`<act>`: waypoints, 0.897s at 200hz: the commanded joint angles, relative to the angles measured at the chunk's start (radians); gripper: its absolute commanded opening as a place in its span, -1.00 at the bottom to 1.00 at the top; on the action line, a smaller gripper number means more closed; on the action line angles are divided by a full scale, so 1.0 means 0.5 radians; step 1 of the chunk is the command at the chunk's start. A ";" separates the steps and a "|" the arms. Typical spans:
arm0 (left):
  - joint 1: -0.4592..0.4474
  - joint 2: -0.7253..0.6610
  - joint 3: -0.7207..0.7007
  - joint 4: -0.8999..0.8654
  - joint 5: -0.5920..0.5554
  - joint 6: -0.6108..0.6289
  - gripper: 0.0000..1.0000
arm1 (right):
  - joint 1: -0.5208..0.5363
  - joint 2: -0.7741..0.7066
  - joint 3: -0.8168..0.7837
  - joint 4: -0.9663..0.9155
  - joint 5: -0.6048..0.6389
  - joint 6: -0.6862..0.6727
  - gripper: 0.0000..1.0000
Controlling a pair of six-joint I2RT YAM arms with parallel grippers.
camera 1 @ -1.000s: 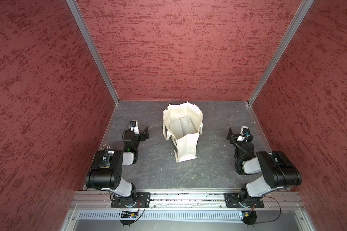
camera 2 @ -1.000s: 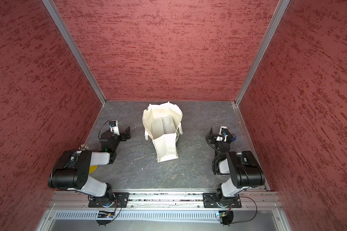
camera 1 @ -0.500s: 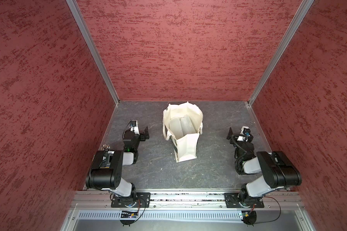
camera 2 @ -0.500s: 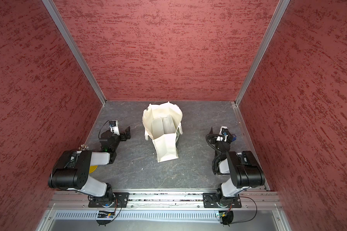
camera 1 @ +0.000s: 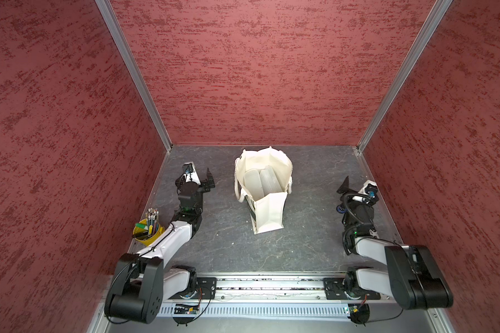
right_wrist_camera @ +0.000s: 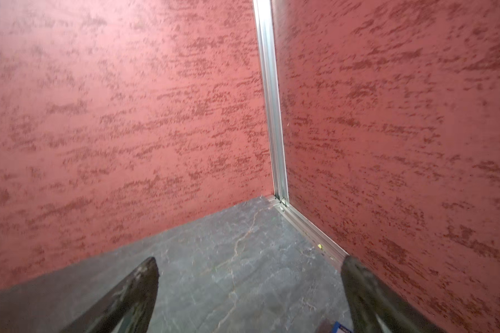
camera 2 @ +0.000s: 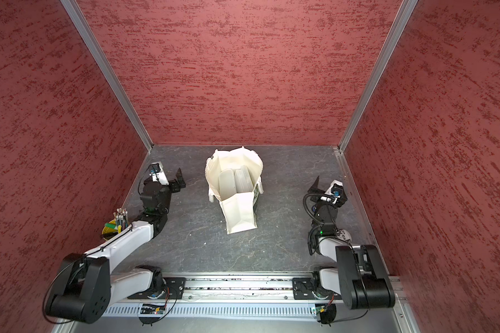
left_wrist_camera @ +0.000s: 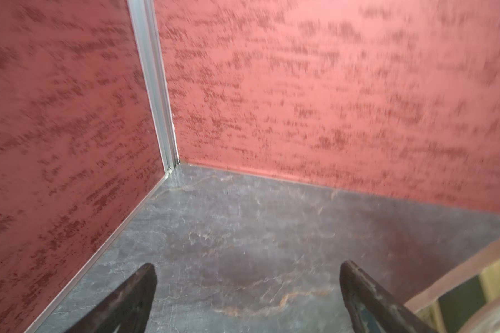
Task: Take out the pencil case from the canvas bag
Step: Pick up the canvas bag from the center of the board.
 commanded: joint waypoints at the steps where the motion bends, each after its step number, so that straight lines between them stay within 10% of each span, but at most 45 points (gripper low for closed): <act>1: -0.072 -0.078 0.124 -0.670 -0.192 -0.297 1.00 | 0.007 -0.092 0.117 -0.471 0.104 0.255 0.98; 58: -0.138 -0.452 0.245 -1.494 0.036 -1.154 0.99 | 0.008 -0.258 0.620 -1.798 -0.162 0.972 0.98; 179: -0.205 -0.610 0.619 -2.412 0.829 -2.190 0.99 | 0.009 -0.130 0.939 -2.496 -1.046 0.955 0.98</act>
